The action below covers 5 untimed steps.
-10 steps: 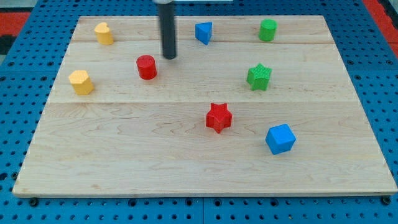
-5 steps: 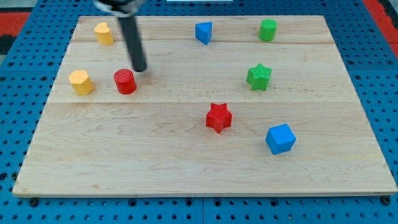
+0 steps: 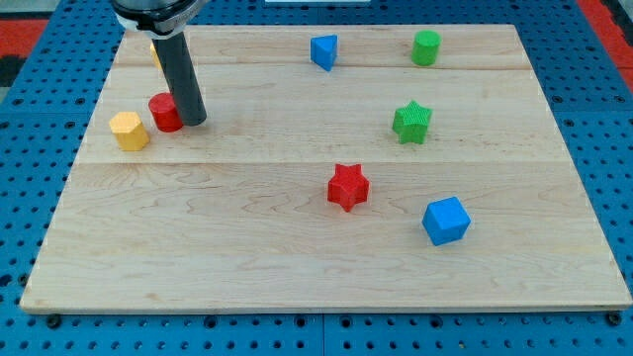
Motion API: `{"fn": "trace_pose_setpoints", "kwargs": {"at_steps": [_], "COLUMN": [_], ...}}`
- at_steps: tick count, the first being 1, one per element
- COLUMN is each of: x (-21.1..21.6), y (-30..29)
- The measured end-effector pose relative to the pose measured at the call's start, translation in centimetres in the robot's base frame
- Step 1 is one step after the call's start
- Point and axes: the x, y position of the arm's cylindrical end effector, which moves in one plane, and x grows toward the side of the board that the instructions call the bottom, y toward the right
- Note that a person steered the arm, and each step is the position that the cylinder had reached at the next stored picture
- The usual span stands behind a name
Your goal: Slide the red circle to the top right of the yellow hexagon
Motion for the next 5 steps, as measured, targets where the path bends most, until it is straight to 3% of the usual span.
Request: {"fn": "trace_pose_setpoints", "kwargs": {"at_steps": [2, 5], "x": [-2.9, -2.7], "y": [0.9, 1.3]}}
